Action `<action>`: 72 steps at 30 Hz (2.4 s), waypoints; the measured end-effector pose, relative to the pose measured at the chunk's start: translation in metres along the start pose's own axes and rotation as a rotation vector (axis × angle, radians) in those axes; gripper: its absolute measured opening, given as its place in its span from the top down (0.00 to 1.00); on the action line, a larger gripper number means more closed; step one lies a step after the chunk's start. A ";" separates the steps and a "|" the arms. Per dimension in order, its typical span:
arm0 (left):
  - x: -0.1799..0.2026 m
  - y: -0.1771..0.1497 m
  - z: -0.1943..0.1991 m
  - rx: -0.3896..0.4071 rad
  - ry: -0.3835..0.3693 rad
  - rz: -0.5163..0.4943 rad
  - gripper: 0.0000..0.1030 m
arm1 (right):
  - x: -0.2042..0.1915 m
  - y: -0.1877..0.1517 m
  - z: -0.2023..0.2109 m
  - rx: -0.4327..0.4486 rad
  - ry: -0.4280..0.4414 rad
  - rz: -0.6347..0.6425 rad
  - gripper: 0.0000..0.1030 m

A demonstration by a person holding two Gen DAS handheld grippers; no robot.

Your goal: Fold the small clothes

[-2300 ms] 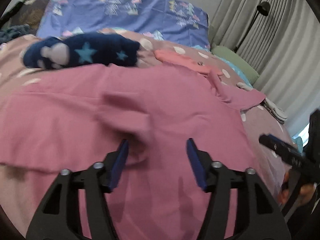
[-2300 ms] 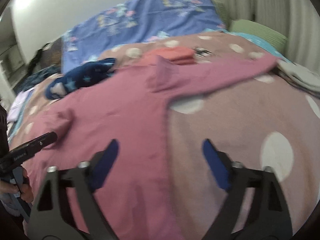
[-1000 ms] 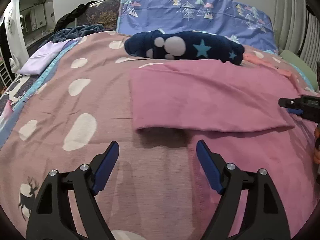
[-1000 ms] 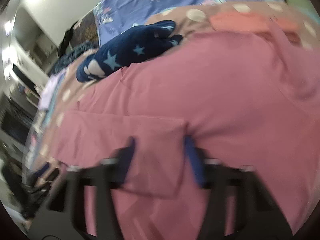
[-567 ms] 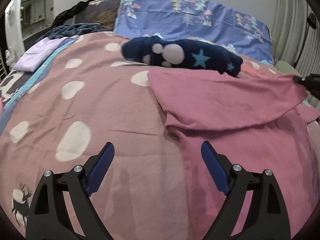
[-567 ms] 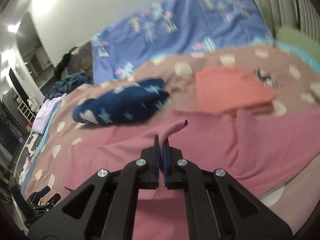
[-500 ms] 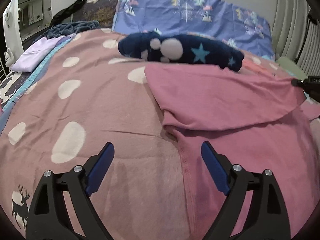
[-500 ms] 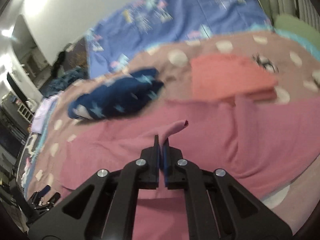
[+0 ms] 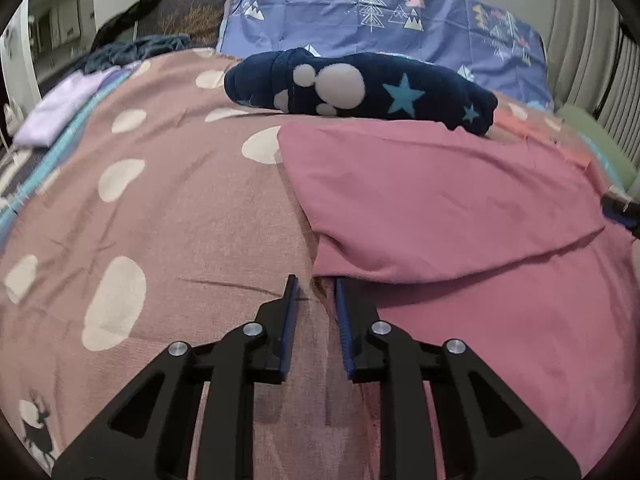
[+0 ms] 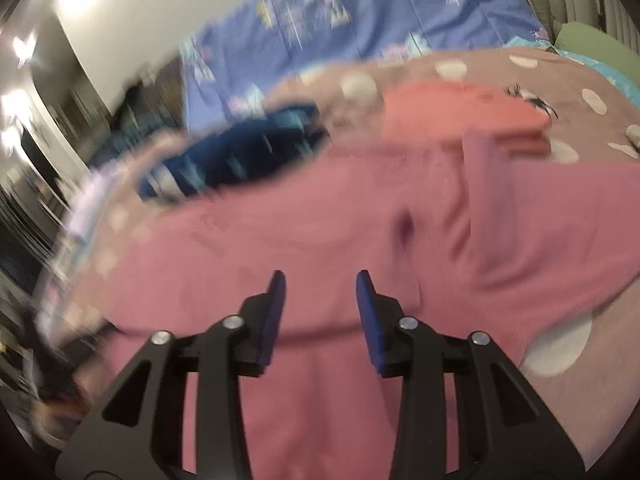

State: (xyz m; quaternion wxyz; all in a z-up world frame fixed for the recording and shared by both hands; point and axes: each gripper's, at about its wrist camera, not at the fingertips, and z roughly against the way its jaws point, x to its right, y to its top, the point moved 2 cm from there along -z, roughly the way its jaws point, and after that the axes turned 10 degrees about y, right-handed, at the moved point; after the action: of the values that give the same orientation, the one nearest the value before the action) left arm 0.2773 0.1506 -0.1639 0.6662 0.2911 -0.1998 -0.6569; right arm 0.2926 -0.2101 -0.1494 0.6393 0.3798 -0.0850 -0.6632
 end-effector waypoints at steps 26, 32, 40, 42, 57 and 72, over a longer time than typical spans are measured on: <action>0.106 0.008 -0.006 0.021 -0.053 -0.091 0.44 | 0.264 -0.020 0.186 0.549 -0.266 -0.767 0.48; 0.108 0.009 -0.004 0.025 -0.038 -0.099 0.43 | 0.293 -0.002 0.177 0.608 -0.321 -0.847 0.60; 0.105 0.010 -0.006 0.015 -0.063 -0.080 0.42 | 0.289 0.033 0.156 0.605 -0.160 -0.885 0.97; 0.104 0.010 -0.007 0.013 -0.069 -0.076 0.42 | 0.241 0.054 0.151 0.595 -0.024 -0.740 0.97; 0.096 0.011 -0.007 0.011 -0.143 -0.029 0.38 | -0.037 -0.035 -0.016 -0.060 0.312 0.000 0.80; 0.097 0.012 -0.008 0.012 -0.176 -0.028 0.32 | -0.018 0.019 -0.026 0.043 0.460 -0.381 0.65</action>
State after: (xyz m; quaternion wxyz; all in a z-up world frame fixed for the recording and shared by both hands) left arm 0.2969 0.0553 -0.1737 0.6349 0.2392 -0.2574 -0.6881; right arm 0.3215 -0.1875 -0.1495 0.4974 0.5429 0.1209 -0.6658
